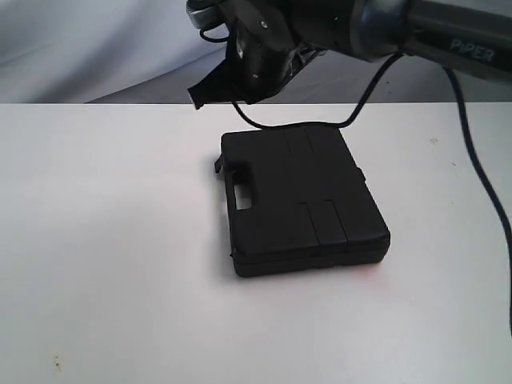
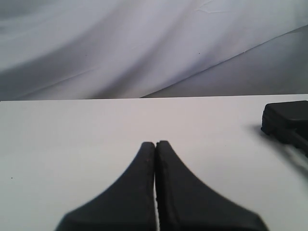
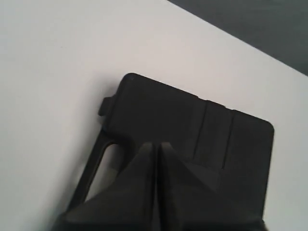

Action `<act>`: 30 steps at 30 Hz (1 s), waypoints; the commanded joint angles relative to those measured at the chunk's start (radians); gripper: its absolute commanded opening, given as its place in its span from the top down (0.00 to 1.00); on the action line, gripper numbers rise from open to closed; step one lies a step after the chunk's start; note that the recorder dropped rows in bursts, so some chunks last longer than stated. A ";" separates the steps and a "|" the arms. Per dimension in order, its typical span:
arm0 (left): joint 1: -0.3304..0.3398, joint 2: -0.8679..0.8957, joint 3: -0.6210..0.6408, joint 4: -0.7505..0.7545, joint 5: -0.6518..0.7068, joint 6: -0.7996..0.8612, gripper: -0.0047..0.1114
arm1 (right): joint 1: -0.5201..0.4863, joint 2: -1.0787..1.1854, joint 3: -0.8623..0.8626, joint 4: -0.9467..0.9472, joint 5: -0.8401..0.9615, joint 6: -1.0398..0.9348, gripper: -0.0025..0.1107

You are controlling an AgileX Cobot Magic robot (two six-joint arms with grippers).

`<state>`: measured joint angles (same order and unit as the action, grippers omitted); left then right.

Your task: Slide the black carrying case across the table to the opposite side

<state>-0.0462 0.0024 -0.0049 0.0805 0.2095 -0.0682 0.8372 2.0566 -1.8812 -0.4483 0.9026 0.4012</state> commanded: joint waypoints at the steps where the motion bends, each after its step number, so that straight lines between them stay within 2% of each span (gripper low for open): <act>1: 0.001 -0.002 0.005 0.003 -0.011 -0.005 0.96 | 0.002 -0.084 0.110 -0.083 -0.022 -0.014 0.98; 9: 0.001 -0.002 0.005 0.003 -0.011 -0.005 0.96 | 0.002 -0.348 0.415 -0.152 -0.253 0.053 0.98; 15: 0.001 -0.002 0.005 0.003 -0.011 -0.005 0.96 | 0.000 -0.551 0.646 -0.355 -0.433 0.186 0.98; 24: 0.001 -0.002 0.005 0.003 -0.011 -0.005 0.96 | 0.000 -0.763 0.910 -0.790 -0.494 0.578 0.98; 30: 0.001 -0.002 0.005 0.003 -0.011 -0.005 0.96 | -0.012 -0.843 0.983 -0.883 -0.491 0.645 0.98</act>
<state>-0.0462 0.0024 -0.0049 0.0805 0.2095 -0.0682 0.8372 1.2397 -0.9190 -1.2891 0.4196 1.0125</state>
